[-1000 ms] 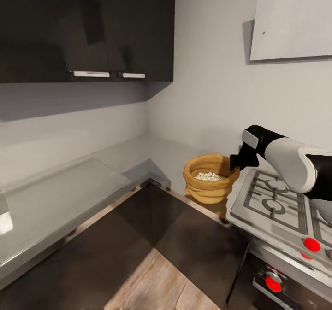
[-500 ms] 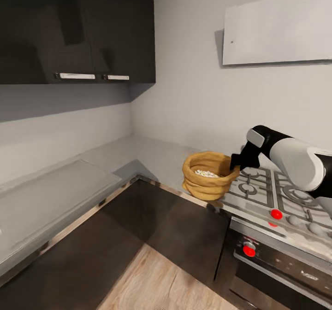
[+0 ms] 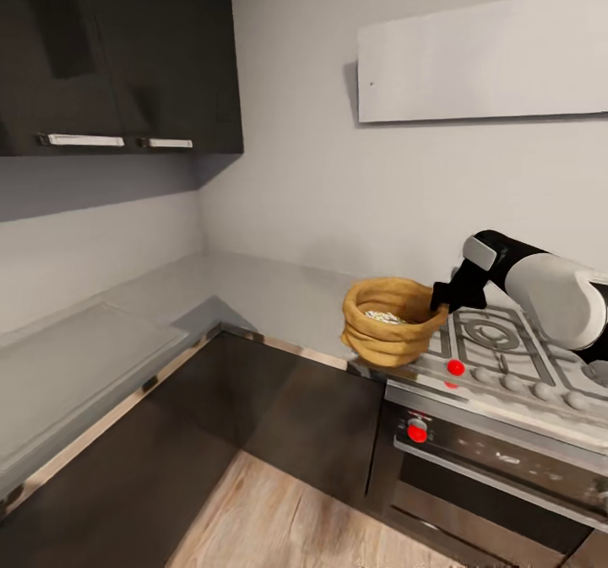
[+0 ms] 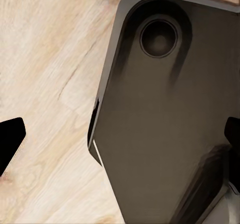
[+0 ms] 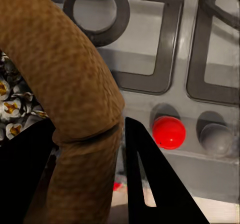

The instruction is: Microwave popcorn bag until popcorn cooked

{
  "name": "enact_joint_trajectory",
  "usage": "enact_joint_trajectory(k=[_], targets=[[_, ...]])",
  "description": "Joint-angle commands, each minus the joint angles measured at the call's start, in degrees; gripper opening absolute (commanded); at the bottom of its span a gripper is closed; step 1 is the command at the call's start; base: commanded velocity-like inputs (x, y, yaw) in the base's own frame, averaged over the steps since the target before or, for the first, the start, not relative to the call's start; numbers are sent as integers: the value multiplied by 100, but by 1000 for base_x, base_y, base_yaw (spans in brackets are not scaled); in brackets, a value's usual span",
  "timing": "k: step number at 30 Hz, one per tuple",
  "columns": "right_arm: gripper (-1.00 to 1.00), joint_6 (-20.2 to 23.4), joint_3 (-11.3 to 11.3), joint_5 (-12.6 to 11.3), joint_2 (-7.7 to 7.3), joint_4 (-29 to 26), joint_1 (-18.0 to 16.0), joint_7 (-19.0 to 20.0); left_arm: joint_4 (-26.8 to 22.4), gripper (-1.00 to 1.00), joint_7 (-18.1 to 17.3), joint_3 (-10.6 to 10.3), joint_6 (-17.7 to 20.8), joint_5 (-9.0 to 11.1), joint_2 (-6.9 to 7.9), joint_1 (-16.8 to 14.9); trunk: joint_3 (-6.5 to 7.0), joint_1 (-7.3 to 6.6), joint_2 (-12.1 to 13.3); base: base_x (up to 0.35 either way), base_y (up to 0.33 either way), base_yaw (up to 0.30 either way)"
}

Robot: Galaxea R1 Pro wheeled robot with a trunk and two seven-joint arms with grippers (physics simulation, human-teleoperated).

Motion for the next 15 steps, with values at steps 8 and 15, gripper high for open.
enact_joint_trajectory(k=[8, 15], targets=[[-100, -2, -42, -31, -3, 11, -8, -59, -4, 100, 11, 15, 11, 1, -1, -2, 28, 0, -4, 0, 0, -293], [-100, -2, -41, -31, -3, 11, -8, -59, -4, 100, 11, 11, 10, 1, -1, -2, 59, 0, -4, -8, 0, -292]])
